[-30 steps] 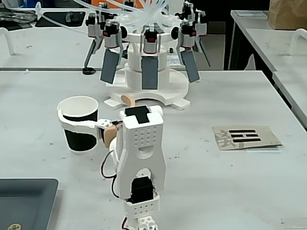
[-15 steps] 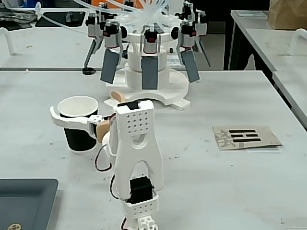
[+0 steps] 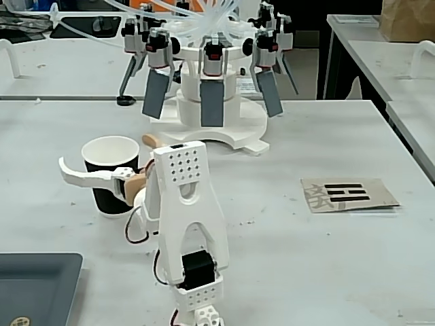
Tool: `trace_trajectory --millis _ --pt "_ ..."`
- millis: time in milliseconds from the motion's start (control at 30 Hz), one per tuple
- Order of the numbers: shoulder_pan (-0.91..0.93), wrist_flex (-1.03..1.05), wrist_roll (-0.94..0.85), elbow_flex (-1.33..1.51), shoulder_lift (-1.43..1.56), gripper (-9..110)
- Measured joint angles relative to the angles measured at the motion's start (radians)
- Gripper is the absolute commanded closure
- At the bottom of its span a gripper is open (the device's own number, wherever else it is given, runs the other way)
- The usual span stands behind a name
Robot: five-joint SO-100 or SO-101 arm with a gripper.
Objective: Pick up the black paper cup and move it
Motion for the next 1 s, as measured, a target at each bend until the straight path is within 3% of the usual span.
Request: trace_trajectory --millis 667,1000 --pt "-0.037 0.04 0.008 -0.178 -0.17 56" --pt "-0.049 0.041 0.008 -0.215 -0.206 68"
